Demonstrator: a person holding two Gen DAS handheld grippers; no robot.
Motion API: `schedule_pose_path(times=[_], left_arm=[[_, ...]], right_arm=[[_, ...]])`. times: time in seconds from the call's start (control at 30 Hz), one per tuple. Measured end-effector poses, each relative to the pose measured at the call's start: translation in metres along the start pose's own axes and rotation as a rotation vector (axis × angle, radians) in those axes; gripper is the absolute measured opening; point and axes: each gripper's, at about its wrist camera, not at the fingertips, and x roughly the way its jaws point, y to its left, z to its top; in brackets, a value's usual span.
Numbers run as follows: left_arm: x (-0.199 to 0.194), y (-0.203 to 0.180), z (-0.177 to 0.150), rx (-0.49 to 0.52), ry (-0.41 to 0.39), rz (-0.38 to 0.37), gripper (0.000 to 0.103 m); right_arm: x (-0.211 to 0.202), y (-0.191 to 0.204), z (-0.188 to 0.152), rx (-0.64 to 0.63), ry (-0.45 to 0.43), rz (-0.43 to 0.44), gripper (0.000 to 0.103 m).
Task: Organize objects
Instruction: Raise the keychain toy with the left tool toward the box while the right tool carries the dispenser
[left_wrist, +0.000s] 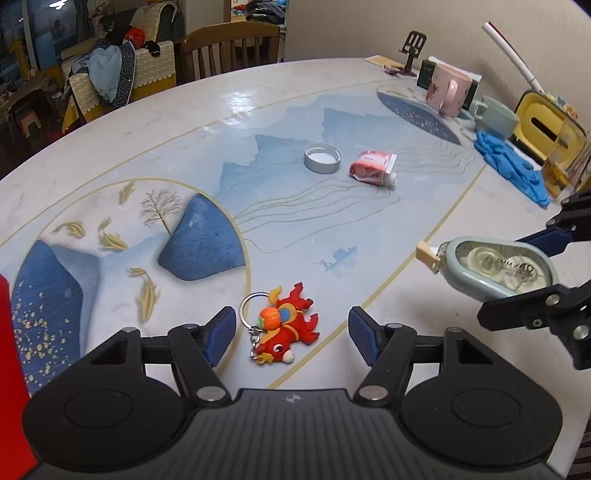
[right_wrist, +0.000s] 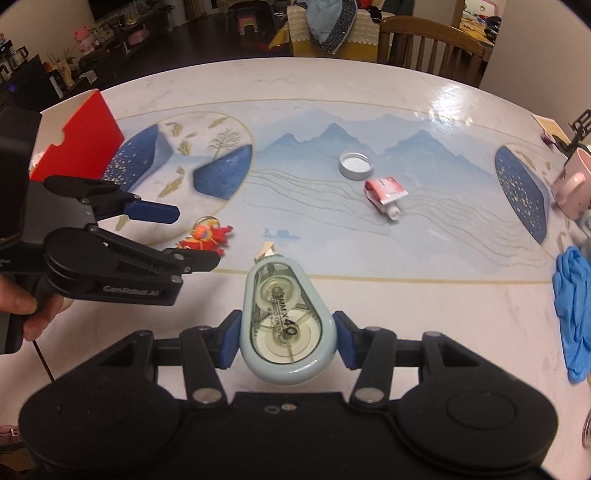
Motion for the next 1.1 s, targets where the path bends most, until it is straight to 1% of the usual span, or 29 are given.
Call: schedule_pose_path(times=[0.1, 0.2, 0.3, 0.33, 0.4, 0.5, 0.7, 0.77, 0.97, 1.1], left_arm=[[0.006, -0.002, -0.002, 0.001, 0.004, 0.021, 0.066], [0.012, 0.0, -0.003, -0.02, 0.014, 0.042, 0.066], [0.014, 0.002, -0.004, -0.04, 0.006, 0.063, 0.064], [0.014, 0.002, -0.004, -0.041, 0.003, 0.067, 0.062], [0.013, 0.0, -0.004, -0.036, 0.0, 0.076, 0.049], [0.012, -0.002, -0.004, -0.037, -0.002, 0.081, 0.038], [0.007, -0.001, -0.006, -0.057, -0.009, 0.086, 0.036], [0.002, 0.001, -0.007, -0.075, -0.017, 0.077, 0.036], [-0.024, 0.006, -0.012, -0.126, -0.047, 0.039, 0.036], [-0.046, 0.012, -0.017, -0.157, -0.074, 0.03, 0.036]], right_arm=[[0.002, -0.004, -0.001, 0.003, 0.004, 0.001, 0.051], [0.004, -0.008, -0.003, 0.004, 0.008, 0.007, 0.051], [0.007, -0.01, -0.004, 0.007, 0.012, 0.012, 0.051], [0.007, -0.01, -0.004, 0.007, 0.013, 0.014, 0.051], [0.008, -0.011, -0.003, 0.004, 0.014, 0.017, 0.051], [0.009, -0.011, -0.004, 0.002, 0.015, 0.023, 0.051], [0.009, -0.007, -0.005, -0.007, 0.017, 0.028, 0.051], [0.008, -0.006, -0.005, -0.011, 0.015, 0.029, 0.051], [0.002, 0.004, -0.003, -0.023, 0.004, 0.04, 0.051], [-0.002, 0.013, -0.001, -0.031, 0.0, 0.054, 0.051]])
